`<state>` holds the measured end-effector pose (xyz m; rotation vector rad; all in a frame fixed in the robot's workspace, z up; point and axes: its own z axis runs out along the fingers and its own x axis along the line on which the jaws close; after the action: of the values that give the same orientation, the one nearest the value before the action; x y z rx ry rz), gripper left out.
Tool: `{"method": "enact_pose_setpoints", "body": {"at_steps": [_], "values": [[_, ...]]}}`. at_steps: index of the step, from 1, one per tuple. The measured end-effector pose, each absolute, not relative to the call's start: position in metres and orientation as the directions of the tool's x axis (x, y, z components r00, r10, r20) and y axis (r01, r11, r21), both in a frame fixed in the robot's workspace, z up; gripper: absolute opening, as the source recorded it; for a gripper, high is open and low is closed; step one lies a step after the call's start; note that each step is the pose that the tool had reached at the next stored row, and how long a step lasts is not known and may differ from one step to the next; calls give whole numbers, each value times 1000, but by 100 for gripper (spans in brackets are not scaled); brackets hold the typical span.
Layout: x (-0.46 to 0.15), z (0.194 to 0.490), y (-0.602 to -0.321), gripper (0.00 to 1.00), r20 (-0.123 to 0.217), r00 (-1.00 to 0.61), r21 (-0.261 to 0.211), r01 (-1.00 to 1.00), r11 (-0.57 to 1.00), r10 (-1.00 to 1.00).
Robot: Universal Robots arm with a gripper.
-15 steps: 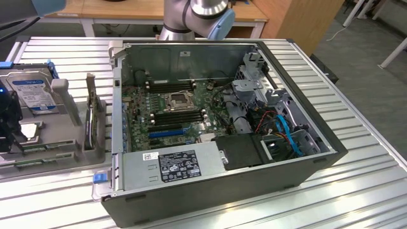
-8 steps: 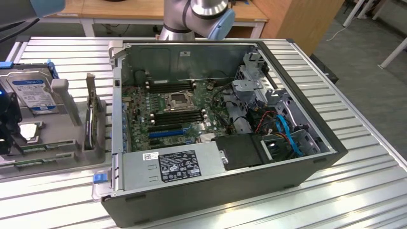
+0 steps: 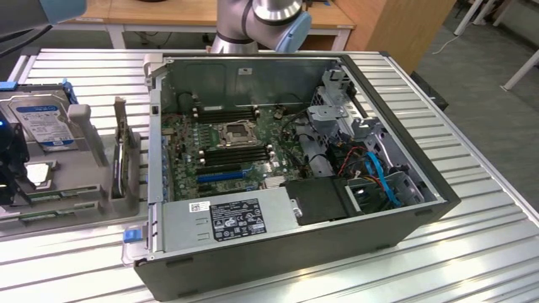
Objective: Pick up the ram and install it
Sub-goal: 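Pick up the ram and move it above insertion slot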
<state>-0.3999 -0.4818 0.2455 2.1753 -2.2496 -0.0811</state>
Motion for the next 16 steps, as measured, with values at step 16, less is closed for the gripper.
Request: {"method": "enact_pose_setpoints", "body": {"at_steps": [16], "values": [[-400,236,-482,29,-28,-34,45,-998,33,-999]]}}
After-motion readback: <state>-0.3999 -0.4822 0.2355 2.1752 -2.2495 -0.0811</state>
